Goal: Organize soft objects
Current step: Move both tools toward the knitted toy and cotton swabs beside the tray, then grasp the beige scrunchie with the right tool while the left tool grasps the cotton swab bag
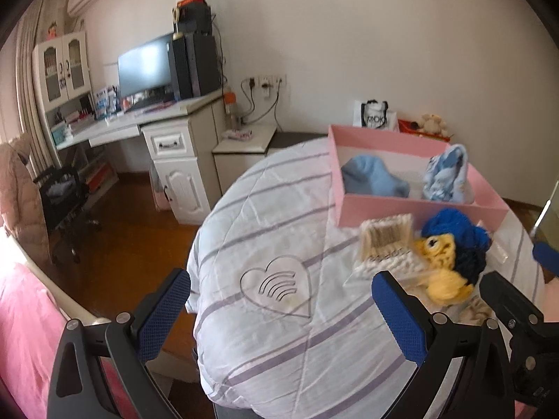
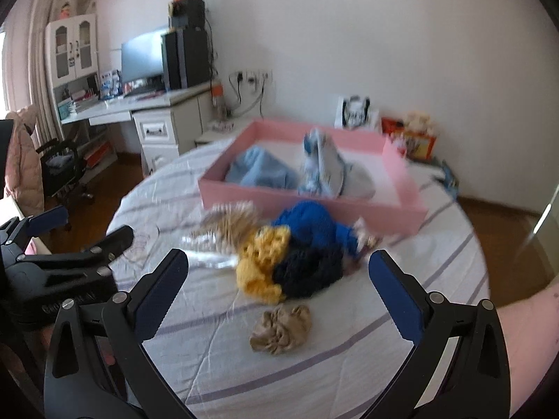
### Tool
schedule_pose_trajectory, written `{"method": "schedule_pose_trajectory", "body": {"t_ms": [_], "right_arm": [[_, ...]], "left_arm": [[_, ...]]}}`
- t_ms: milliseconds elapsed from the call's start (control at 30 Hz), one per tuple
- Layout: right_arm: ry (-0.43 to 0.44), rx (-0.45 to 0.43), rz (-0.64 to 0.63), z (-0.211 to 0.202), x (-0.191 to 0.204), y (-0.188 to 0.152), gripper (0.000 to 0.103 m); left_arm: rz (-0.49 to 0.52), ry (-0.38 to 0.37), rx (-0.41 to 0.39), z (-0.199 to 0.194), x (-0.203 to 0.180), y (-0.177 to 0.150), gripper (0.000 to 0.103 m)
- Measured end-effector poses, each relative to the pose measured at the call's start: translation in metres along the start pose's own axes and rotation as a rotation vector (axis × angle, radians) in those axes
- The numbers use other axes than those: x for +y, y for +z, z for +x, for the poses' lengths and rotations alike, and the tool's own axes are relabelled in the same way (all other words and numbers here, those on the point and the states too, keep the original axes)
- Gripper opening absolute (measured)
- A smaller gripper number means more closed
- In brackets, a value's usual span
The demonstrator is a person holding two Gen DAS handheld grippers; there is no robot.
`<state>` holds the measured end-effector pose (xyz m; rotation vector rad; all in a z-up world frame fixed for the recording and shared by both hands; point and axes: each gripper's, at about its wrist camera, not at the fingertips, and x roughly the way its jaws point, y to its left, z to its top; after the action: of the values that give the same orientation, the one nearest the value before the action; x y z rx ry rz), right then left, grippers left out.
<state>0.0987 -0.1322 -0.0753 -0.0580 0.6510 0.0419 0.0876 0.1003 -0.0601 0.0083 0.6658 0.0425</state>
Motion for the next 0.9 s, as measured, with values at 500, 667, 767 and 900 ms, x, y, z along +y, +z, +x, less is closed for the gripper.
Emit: {"method": "schedule_pose_trajectory", "body": {"t_ms": [500, 667, 767, 900], "right_arm": [[0.01, 0.255, 0.141, 0.055, -0.029, -0.042, 0.038], [0.016, 0.222, 0.17, 0.043, -0.042, -0.04, 0.028], [-0.007, 0.192, 0.167, 0.035, -0.05, -0.034, 0.028], [-0.023, 0.148, 0.194, 0.025, -0.065, -0.026, 0.028]], "left_arm": [[-0.043, -0.027, 0.175, 0.076, 0.029, -0.01, 0.103], [-0.047, -0.047, 0.176, 0.077, 0.026, -0.008, 0.103], [-0.058, -0.063, 0.184, 0.077, 0.021, -0.008, 0.103], [-0.077, -0.1, 0.204, 0.071, 0.011, -0.004, 0.102]]}}
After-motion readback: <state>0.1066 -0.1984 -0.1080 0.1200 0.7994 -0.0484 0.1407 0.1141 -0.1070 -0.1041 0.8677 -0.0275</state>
